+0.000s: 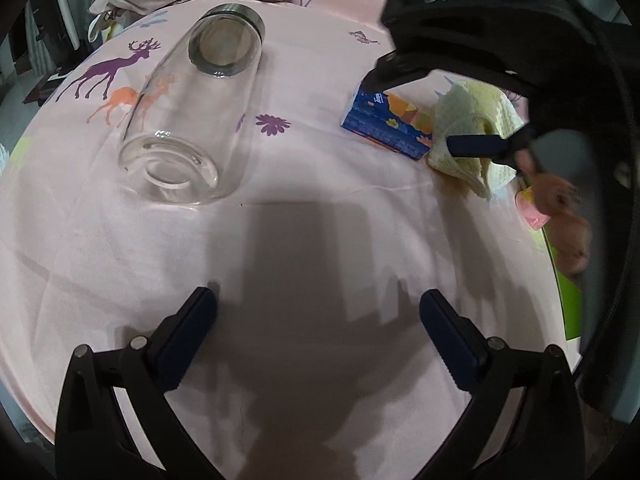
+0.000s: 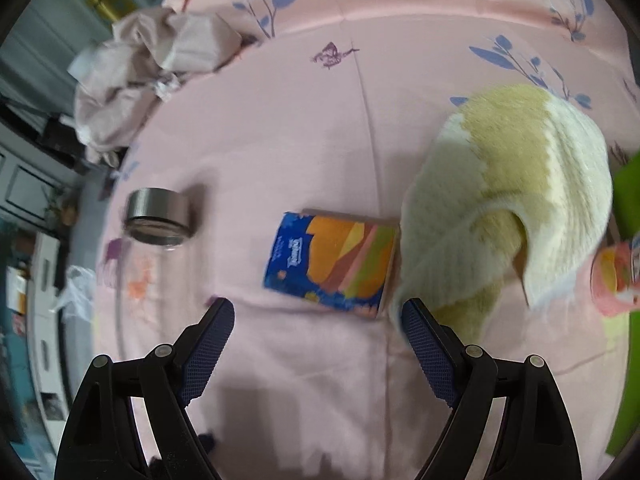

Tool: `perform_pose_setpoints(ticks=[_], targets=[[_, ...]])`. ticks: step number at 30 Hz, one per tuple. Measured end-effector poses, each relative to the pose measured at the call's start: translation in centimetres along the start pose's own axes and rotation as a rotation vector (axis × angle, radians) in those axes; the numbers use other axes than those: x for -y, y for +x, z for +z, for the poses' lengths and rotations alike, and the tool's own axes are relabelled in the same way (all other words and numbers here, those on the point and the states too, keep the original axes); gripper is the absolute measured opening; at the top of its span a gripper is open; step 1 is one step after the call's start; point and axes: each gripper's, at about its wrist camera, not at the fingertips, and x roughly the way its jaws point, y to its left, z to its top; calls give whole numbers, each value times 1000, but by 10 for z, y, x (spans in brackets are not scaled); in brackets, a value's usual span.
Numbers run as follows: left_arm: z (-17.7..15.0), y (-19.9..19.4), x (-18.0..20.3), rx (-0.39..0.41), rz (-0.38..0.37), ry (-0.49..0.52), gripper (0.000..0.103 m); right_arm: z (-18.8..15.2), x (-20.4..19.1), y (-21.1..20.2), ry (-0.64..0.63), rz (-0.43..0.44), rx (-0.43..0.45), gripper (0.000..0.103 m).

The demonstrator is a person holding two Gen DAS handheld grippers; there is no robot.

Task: Organize soft objects
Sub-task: 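Move the right gripper to the blue-orange tissue pack, then grasp the blue-orange tissue pack with the right gripper and lift it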

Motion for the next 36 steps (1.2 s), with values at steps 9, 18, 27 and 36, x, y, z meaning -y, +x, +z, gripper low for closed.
perform_pose_setpoints(ticks=[9,18,27,36], targets=[[6,-2,-17,-21,-85,-45,101,15,4,30,2,-35,-88,87],[0,-2,-4,-25,-56,7,101,1,2,14,-64,-33,-51,76],[-3,0,2,-18,-49,-1,101,-56,31,-67,-139,30,33,77],[-2,-9,-6,-30,-64,-14,99,-103,48,-51,-111,-11,-47,77]])
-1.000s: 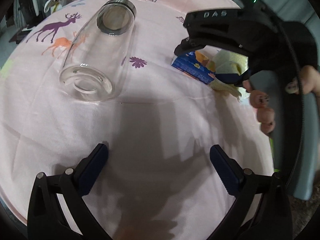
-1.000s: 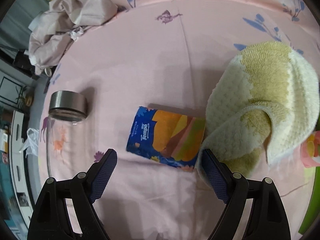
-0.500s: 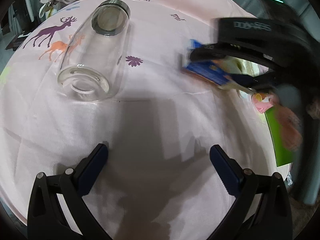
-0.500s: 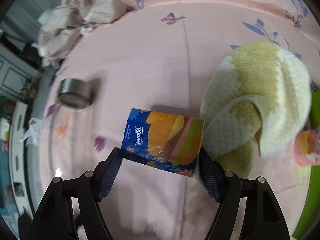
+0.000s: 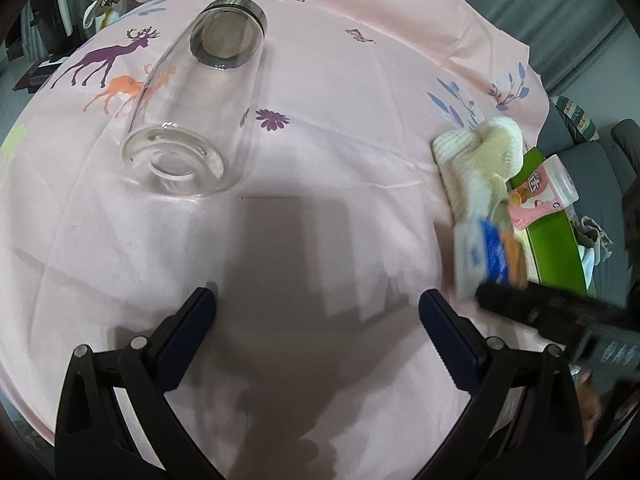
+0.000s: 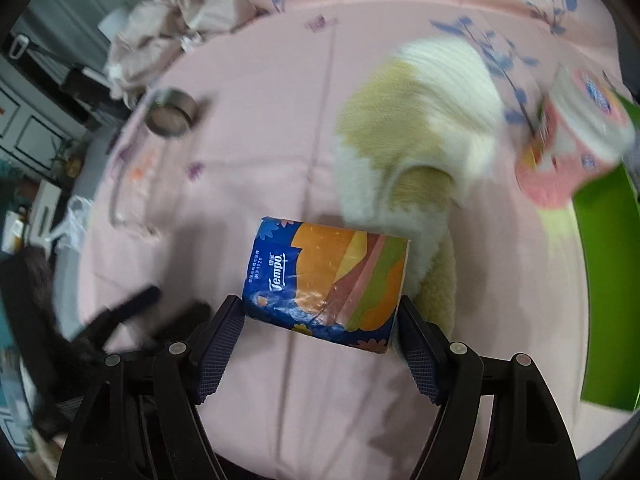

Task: Organize soft objects
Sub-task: 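Grasp the blue-orange tissue pack with the right gripper and lift it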

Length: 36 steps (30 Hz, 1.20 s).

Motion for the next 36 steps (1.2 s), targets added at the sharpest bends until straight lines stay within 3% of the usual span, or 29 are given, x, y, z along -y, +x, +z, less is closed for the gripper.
perform_pose_setpoints(ticks=[8,10,13,18,24,26,28,31,36], targets=[[-2,-8,-9,-13,-21,-42,98,-18,0,4,8,4,-16,79],[-4,-10,-9,-17,-25,-51,97,-20,1,-2,10,22,-1,87],[-5,-14,-11,-26,-45,-70,95,-22,5,-16,31,70,31,91],[-7,-20,-2,-42,-109,-76,84,-28,15,-43,79,112,118,91],[-11,-28,24,-29,-169,9,72,-30,26,-57,145,128,182,91],[-11,-26,35,-34,-196,42,66,-31,29,-59,157,145,189,86],[-13,-23,45,-45,-216,72,60,-31,30,-57,163,179,179,70],[-15,-17,56,-56,-230,107,53,-32,33,-52,185,226,165,62],[-18,-7,66,-77,-229,140,47,-32,35,-34,209,244,109,61]])
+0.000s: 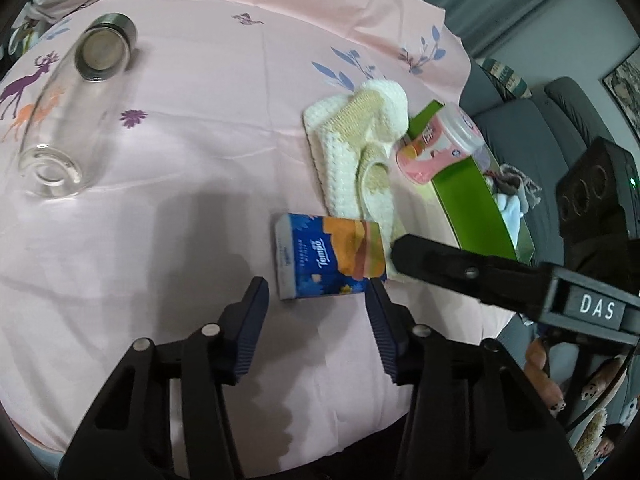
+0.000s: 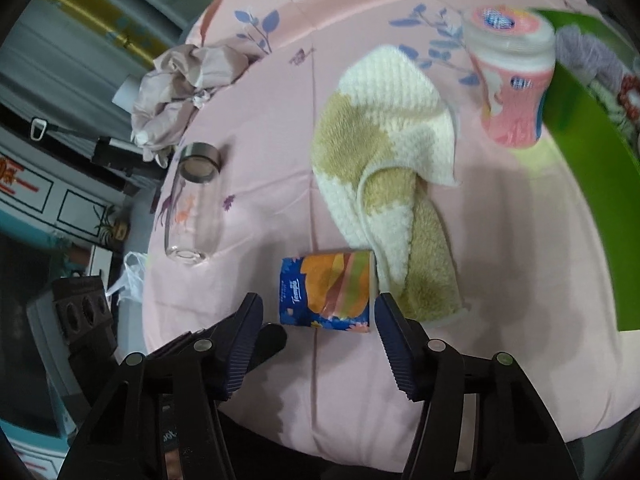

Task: Organize soft objects
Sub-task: 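Grasp the blue-orange tissue pack with the right gripper and lift it, then carry the tissue pack into the green-rimmed box and open the right gripper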

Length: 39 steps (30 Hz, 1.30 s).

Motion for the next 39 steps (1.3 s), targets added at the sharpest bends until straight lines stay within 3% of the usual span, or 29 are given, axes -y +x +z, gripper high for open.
perform_pose_setpoints(ticks=[10,20,27,39], targets=[[3,16,-4,-38,6,-5,46,7,10,27,41,3,-65,61],[3,19,-5,-33,16,13,33,10,9,46,-7,-52,-77,61],[4,-2,14,28,28,66,33,8,-6,26,-70,-69,-12,61],[20,-41,70,149,-19,201,33,7,-28,-55,-131,-91,215,61]])
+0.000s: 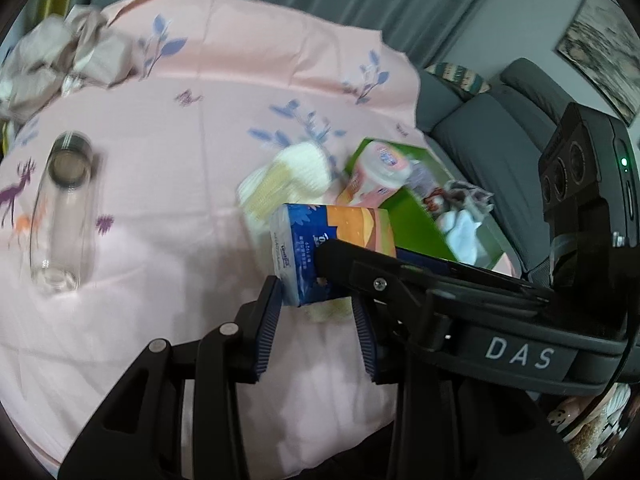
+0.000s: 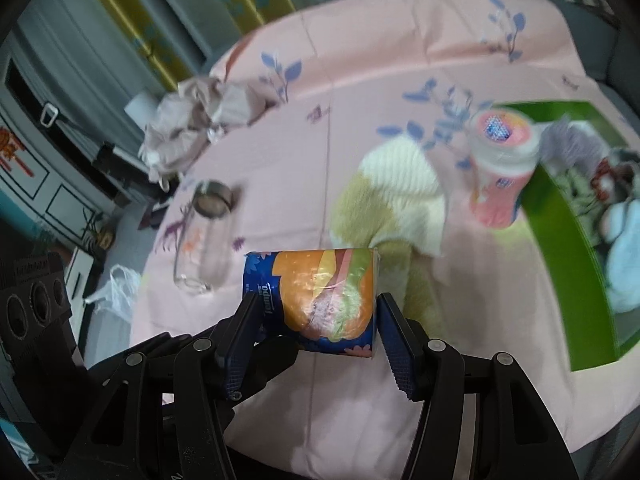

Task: Organize soft objects
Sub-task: 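Carry the tissue pack into the green-rimmed box and open the right gripper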

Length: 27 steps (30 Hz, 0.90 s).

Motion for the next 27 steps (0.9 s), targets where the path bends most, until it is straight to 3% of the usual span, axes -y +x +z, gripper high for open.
perform_pose_setpoints(ticks=[12,21,27], targets=[[56,19,74,55,-98,178,33,35,48,-71,60,-56,206,61],[98,82,126,46,-166,242,33,65,124,-93,191,-102,315,61],[109,130,145,-35,-182,215,33,76,176,-86,283,-109,323,61]])
